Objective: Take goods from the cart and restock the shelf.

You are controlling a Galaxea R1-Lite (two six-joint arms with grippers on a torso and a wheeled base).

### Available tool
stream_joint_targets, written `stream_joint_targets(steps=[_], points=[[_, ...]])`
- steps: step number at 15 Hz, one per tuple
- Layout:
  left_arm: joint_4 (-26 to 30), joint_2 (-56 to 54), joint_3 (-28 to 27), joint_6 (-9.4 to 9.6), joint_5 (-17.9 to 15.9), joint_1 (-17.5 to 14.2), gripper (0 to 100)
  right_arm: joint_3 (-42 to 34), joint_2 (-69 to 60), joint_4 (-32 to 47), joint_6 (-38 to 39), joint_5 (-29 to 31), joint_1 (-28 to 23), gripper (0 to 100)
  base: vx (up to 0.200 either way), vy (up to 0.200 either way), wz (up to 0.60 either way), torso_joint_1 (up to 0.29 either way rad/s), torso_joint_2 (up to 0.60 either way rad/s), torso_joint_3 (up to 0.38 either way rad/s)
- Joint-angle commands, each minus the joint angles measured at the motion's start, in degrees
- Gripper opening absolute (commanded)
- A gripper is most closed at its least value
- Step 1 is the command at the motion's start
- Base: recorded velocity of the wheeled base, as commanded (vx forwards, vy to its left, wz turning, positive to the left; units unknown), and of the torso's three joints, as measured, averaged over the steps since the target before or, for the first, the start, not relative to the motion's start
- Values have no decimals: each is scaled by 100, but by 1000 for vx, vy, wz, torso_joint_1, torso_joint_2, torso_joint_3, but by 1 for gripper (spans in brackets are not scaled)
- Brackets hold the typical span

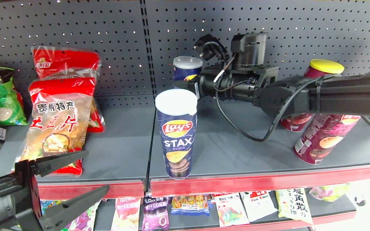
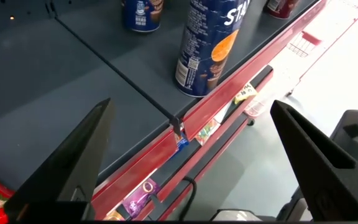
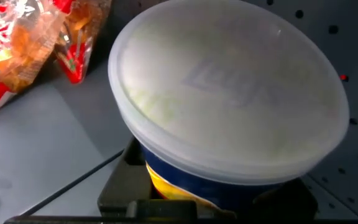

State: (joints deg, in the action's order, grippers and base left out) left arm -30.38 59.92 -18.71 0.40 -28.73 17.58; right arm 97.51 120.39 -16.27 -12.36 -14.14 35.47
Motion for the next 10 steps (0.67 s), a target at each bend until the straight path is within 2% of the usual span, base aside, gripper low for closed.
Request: stream_joint_targets(steps=[1, 10], points=[[-3, 11, -10, -5, -1, 0, 100, 145, 133, 10, -3, 8, 12, 0, 0, 0, 0, 0, 0, 0], [6, 55, -10, -5, -1, 9, 100, 216, 177, 45, 23, 25, 100, 0, 0, 0, 0, 0, 0, 0]])
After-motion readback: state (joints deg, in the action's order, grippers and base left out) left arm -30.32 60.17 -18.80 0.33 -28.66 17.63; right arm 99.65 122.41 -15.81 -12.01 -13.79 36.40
